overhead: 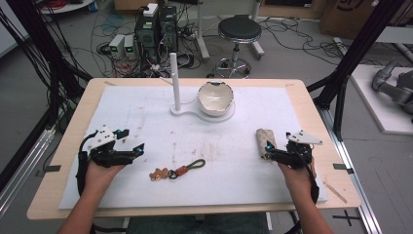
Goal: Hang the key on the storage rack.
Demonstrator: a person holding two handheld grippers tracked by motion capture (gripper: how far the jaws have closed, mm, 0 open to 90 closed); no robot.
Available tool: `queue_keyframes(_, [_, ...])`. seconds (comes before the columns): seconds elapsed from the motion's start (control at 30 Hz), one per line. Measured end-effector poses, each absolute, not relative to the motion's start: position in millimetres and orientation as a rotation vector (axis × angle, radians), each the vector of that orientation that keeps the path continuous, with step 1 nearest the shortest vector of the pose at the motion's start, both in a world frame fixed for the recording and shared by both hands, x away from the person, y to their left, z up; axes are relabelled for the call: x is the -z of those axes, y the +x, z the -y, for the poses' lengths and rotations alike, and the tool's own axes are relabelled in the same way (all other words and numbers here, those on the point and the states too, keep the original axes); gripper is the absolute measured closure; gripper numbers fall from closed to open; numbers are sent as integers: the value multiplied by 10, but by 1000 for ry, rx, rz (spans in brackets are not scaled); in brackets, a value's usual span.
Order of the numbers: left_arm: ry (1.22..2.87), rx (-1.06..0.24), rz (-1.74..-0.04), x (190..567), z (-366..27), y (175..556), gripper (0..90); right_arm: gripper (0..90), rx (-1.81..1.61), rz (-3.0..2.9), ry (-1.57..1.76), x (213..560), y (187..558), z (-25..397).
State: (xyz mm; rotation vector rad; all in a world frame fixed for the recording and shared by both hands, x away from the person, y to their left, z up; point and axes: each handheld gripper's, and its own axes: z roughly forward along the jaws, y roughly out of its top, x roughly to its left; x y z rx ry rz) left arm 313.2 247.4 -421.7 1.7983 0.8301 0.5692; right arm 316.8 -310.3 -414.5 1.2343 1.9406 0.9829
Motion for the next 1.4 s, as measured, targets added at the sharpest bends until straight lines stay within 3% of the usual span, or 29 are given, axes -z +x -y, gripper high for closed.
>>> queue_keyframes(0.83, [1851,-493,-755,4224,-2216,3130,186,204,-977,-1943,1214,4151,3159,3112])
queue_keyframes(1.4, [2096,-337,-583,4363,-1454,3075,186,204,-972,-1938,1233,4164,3143,3172])
